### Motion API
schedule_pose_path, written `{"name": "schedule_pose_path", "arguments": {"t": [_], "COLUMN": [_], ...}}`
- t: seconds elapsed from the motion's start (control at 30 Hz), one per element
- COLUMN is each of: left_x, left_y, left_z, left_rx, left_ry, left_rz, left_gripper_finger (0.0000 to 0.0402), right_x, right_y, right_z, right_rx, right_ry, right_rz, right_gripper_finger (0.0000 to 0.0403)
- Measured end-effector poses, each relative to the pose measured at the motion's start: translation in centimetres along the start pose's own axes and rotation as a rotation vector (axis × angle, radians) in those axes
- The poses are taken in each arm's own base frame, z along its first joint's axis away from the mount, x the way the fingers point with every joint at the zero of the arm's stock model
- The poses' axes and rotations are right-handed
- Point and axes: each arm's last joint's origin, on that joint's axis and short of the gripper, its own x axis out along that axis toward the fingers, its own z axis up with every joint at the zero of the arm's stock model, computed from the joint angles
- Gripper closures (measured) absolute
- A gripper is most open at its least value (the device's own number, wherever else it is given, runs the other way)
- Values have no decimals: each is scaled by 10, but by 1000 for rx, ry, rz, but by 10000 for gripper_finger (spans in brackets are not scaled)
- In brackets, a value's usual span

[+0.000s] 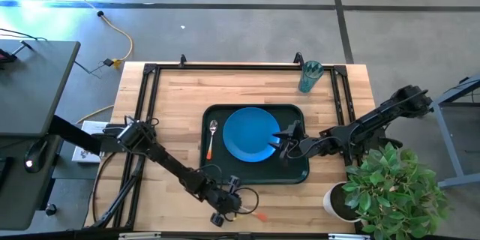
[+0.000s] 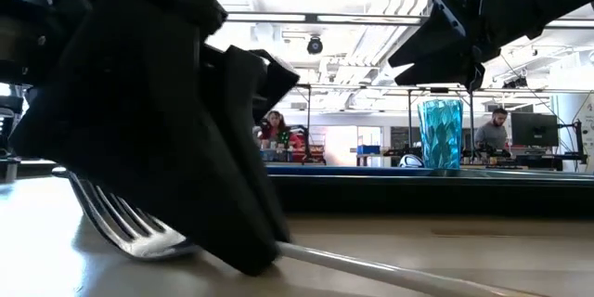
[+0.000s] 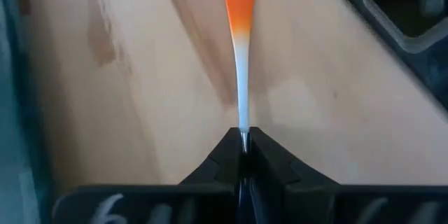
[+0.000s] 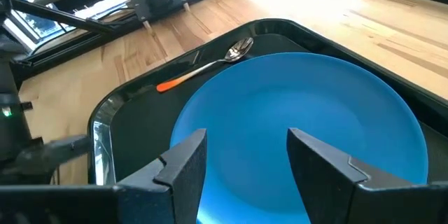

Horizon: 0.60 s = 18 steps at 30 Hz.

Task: Pick and place plate/cup/fork/spoon on tray
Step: Put the orange fork to the right of the orange spoon on the black tray

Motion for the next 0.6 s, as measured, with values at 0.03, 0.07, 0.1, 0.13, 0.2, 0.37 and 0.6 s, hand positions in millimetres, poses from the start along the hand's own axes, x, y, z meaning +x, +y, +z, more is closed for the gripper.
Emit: {"name": "schedule_pose_path", "arguments": {"t": [0.03,0.07,0.1,0.13,0.2,0.37,0.6], "left_x": [-5,-9,-13,-19,-34,-66,-119], "left_y": [1,1,2,3,5,10,28], "left_z": [1,2,4,6,11,19,14], "left_rx": [21,35,48,60,94,222,406], "left_ry": [11,18,18,23,37,69,248], "left_rz": [1,1,1,2,8,-9,-25], "left_gripper_finger": [395,396,396,395,395,395,388], "right_x": [0,0,0,0,0,0,0], "right_y": [0,0,-1,-1,-1,-1,-1], "right_z": [0,0,-1,-1,-1,-2,-2], "right_rx": [-1,-3,-6,-8,-9,-10,-12], "right_ry": [1,3,7,11,12,14,13], "right_rz": [0,-2,-5,-7,-8,-10,-10], "right_gripper_finger": [213,213,213,213,213,213,213]}}
